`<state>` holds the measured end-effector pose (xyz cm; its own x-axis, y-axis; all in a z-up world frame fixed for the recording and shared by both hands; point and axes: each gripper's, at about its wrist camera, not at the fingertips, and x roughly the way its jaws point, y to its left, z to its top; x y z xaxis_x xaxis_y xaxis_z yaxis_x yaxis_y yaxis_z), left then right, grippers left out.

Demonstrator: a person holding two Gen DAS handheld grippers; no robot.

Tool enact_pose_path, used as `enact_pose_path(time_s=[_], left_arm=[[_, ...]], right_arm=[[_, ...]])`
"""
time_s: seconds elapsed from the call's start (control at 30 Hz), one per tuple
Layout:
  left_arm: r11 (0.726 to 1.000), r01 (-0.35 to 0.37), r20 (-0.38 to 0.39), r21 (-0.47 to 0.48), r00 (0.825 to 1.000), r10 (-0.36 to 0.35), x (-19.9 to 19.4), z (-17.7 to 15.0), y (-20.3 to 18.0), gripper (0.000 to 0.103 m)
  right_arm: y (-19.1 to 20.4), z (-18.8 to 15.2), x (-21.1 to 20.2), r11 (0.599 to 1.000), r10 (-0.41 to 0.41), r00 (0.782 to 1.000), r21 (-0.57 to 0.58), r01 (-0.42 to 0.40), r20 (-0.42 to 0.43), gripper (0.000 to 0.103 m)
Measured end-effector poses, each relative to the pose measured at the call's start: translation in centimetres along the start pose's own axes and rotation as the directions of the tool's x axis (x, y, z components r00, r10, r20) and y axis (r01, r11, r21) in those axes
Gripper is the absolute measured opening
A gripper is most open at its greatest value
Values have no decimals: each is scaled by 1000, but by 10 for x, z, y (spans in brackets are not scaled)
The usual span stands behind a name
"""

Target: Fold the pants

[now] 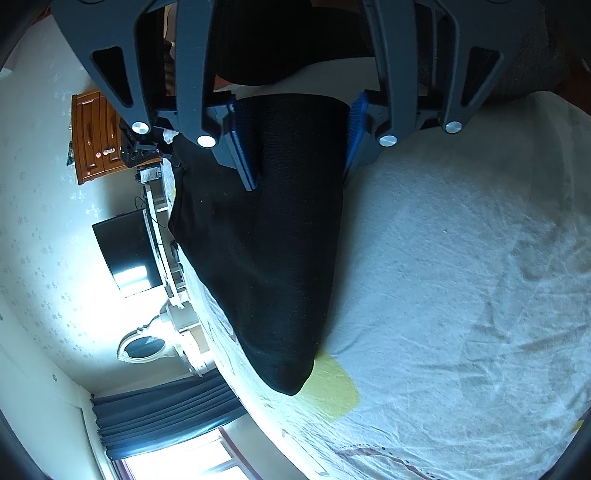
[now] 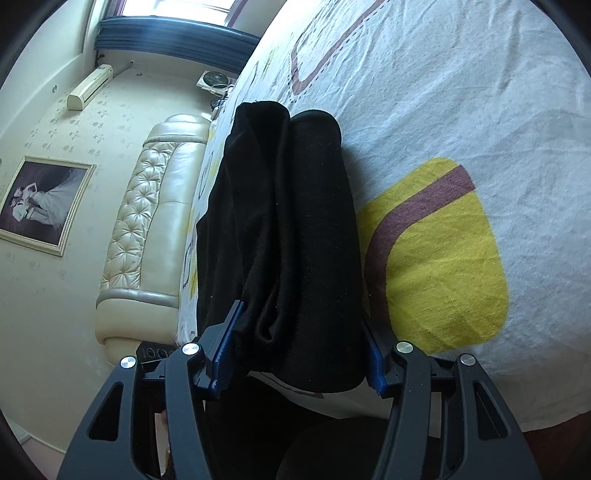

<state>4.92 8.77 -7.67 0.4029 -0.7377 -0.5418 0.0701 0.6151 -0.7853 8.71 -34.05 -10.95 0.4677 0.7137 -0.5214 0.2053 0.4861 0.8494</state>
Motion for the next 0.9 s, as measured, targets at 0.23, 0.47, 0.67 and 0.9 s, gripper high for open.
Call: enact_pose_path(time_s=[0.23, 0.47, 0.67, 0.9], left_arm=[[997, 75, 105, 30, 991, -78, -32, 25, -4, 88], [994, 89, 38, -59, 995, -87, 14, 81, 3, 90], [999, 22, -30, -42, 999, -23, 57, 114, 6, 90], [999, 2, -87, 55, 996, 3, 84, 128, -13, 90]], right_arm=[[15, 24, -25, 993, -78, 993, -86, 86, 87, 77], [9, 70, -9, 997, -60, 991, -42, 65, 118, 79], [15, 93, 19, 994, -75, 992, -68, 82, 101, 79], [17, 104, 36, 995, -25, 996, -97, 33, 82, 81]])
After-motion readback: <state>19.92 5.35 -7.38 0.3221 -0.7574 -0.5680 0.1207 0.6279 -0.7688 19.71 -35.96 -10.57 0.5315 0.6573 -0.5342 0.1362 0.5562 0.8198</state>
